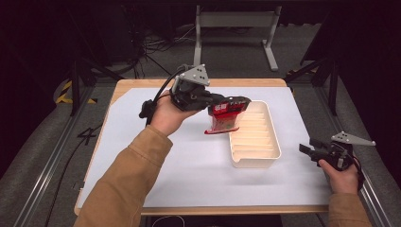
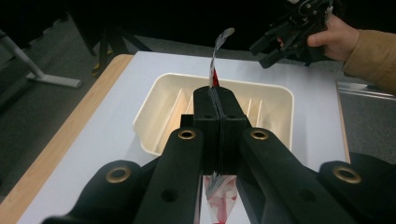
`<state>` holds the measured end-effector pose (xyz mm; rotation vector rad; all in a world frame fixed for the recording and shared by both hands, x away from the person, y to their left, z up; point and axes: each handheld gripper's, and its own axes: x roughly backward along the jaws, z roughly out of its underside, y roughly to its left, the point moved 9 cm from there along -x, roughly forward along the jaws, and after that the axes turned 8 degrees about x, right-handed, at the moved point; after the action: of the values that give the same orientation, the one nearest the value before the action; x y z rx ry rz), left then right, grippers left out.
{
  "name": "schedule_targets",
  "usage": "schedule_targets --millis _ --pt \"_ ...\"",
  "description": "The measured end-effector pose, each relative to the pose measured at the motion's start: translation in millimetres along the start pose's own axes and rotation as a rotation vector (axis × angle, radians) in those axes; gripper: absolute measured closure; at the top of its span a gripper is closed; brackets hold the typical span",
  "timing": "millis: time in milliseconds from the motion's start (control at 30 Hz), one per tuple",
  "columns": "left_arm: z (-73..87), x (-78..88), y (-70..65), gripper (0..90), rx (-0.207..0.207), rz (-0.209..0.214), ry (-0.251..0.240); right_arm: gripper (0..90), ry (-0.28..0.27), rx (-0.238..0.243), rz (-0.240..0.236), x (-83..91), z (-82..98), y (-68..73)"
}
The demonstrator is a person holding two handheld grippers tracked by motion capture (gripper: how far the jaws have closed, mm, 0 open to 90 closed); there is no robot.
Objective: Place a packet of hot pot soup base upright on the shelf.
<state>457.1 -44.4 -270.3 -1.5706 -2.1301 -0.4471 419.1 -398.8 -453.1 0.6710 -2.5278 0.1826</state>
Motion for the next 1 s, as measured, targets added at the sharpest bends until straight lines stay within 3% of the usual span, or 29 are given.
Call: schedule_targets --millis 167,467,767,1000 --pt "-8.7 -13.4 -2.1 89.5 0.006 0.019 -0.022 40.1 -0.002 -0.001 0.013 4.6 -2.6 -3.7" --pt "-26.5 -46.0 -6.0 89.4 -0.010 0.016 -0.061 40.2 -0.012 -0.006 0.017 9.2 -5.9 -8.4" --pt "-30.9 -59.0 -2.4 89.4 -0.004 -0.011 -0.093 40.2 -0.011 -0.001 0.007 6.5 -7.8 -7.0" --pt "-29.9 -67.1 8.5 89.5 -0.058 -0.039 -0.147 40.4 -0.016 -0.004 0.005 6.2 -8.4 -6.5"
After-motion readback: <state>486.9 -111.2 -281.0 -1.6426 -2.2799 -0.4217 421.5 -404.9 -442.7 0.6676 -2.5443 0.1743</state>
